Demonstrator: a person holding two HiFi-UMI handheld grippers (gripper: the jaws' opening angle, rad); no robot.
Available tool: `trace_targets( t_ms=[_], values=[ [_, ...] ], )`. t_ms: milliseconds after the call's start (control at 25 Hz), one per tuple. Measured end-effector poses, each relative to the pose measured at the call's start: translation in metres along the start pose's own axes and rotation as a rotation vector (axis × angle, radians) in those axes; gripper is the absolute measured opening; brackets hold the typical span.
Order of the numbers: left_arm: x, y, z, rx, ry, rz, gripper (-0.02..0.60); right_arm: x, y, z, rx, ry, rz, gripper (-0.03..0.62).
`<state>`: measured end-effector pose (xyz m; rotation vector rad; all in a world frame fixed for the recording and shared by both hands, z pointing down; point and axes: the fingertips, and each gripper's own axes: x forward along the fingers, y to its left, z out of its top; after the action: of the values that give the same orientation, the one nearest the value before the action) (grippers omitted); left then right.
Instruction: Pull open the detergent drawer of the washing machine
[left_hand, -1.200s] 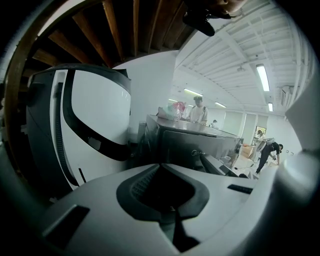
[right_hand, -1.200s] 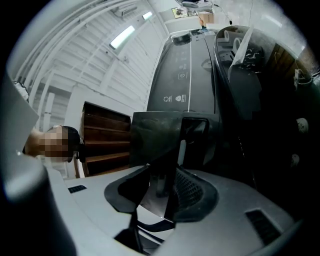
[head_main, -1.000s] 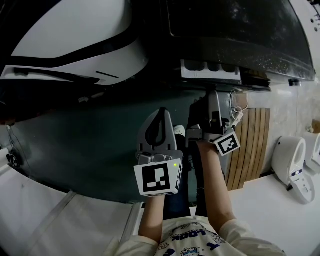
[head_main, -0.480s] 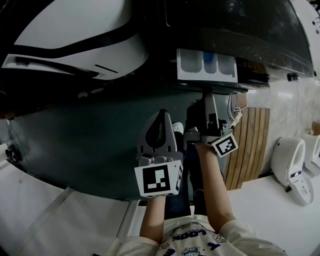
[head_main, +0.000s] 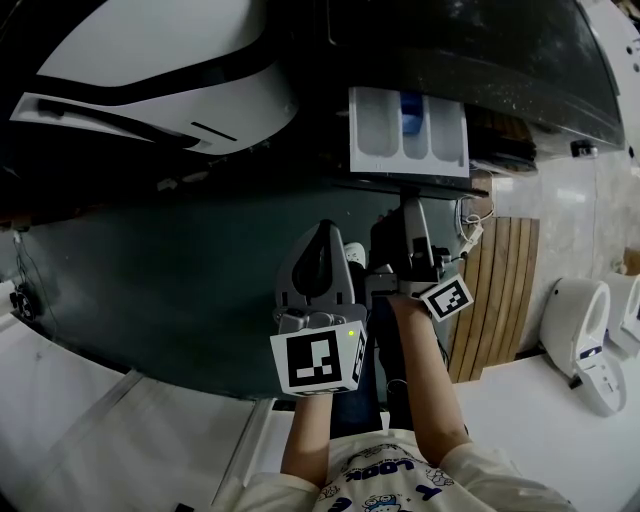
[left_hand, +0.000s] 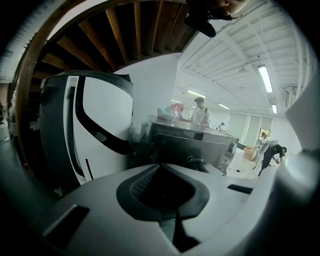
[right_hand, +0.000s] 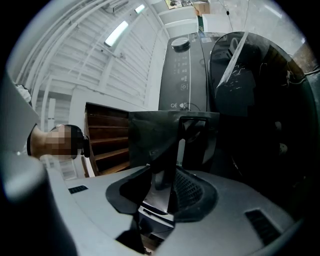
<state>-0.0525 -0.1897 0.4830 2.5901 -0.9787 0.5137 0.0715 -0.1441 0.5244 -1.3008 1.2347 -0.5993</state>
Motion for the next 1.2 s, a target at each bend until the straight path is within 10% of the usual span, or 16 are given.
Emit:
trace_targets(
  t_ms=[1200],
  values=[
    [-0.026,0.0,-0.008,-0.011,-0.019,0.039,0.015,-0.037,0.015,-0.012,0.013,0.035,-0.003,0.133]
  ],
)
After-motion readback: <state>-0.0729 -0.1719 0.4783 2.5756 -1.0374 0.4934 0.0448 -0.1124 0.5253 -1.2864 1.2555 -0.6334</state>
